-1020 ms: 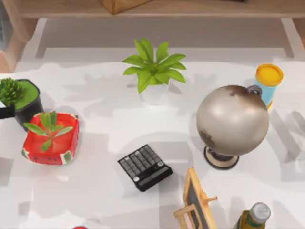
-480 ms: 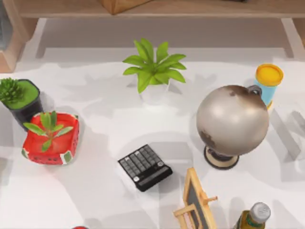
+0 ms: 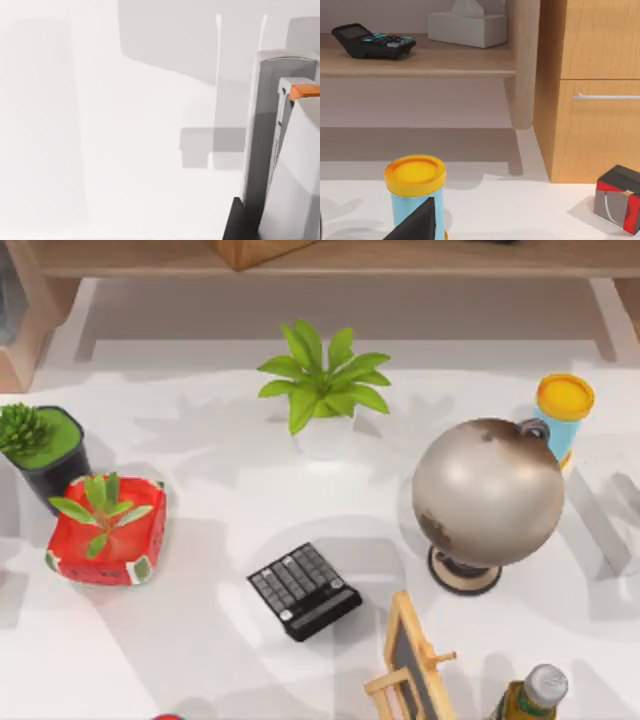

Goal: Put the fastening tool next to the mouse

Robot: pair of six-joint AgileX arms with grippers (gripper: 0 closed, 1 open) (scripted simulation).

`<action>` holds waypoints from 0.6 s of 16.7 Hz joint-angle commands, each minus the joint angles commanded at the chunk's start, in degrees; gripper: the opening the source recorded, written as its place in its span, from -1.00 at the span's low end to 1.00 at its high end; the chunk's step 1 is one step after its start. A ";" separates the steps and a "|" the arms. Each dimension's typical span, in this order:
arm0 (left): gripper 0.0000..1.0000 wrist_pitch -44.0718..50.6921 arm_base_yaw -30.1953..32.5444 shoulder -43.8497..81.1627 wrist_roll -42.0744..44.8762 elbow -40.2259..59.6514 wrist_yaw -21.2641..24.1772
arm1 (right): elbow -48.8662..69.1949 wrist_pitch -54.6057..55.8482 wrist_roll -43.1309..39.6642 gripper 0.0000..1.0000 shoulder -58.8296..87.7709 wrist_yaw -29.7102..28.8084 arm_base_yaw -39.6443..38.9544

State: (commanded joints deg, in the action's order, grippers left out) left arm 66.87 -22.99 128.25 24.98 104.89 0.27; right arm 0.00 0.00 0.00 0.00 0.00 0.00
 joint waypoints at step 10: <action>-1.00 -10.01 1.37 0.20 -0.20 4.55 -4.23 | 0.00 0.00 0.00 1.00 0.00 0.00 0.00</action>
State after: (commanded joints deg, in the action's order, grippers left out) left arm 56.86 -21.62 128.44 24.78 109.44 -3.96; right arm 0.00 0.00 0.00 0.00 0.00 0.00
